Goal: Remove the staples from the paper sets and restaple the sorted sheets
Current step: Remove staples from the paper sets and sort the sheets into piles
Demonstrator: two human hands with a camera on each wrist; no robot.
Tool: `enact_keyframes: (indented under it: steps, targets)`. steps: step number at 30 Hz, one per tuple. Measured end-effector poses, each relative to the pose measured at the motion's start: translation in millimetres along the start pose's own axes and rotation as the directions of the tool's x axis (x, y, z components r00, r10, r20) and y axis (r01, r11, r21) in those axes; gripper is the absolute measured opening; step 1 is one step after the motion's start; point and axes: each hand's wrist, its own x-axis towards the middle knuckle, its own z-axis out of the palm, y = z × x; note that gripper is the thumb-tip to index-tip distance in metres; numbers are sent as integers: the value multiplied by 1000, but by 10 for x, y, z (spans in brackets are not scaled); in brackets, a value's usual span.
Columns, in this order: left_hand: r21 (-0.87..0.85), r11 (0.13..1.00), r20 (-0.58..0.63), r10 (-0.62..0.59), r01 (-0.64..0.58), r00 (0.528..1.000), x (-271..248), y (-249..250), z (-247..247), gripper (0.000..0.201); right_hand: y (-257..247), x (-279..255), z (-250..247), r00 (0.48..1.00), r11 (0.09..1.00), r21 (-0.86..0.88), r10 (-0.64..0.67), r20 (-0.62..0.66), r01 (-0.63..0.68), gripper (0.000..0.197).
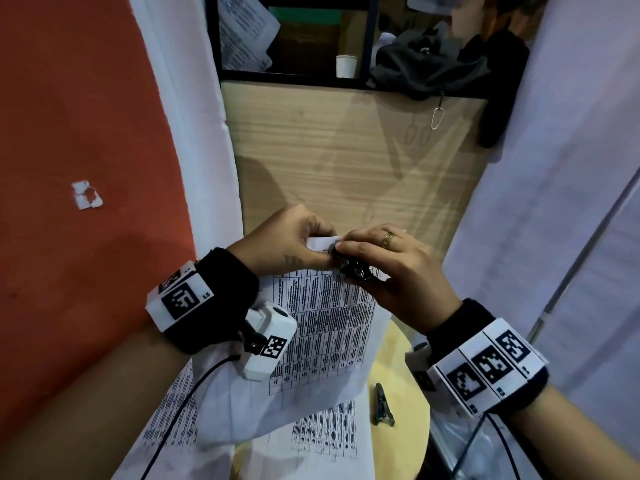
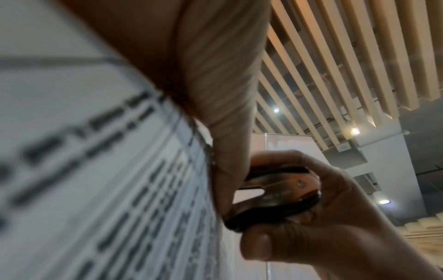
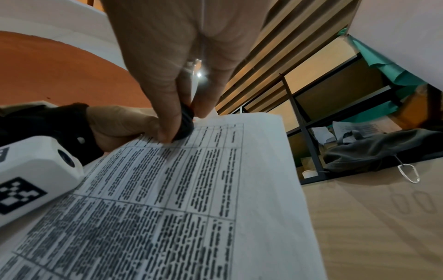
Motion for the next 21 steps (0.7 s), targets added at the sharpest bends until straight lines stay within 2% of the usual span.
enact_keyframes:
  steps: [6, 13, 18, 21]
  targets:
    - [-124, 992, 20, 10, -7, 1000, -14, -29, 8, 26, 47, -3, 57, 999, 999, -11, -51, 11, 51, 32]
    - [-205, 978, 30, -24, 30, 999, -32, -77, 14, 31, 110, 7, 115, 995, 996, -26, -89, 43, 90, 28]
    - [-193, 980, 41, -47, 54, 998, -33, -120, -7, 25, 117, 37, 153, 993, 993, -24, -111, 45, 112, 30]
    - [-166, 983, 67, -66, 76, 996, -42, -140, -26, 19, 129, 77, 142, 982, 986, 2, -166, 85, 166, 19]
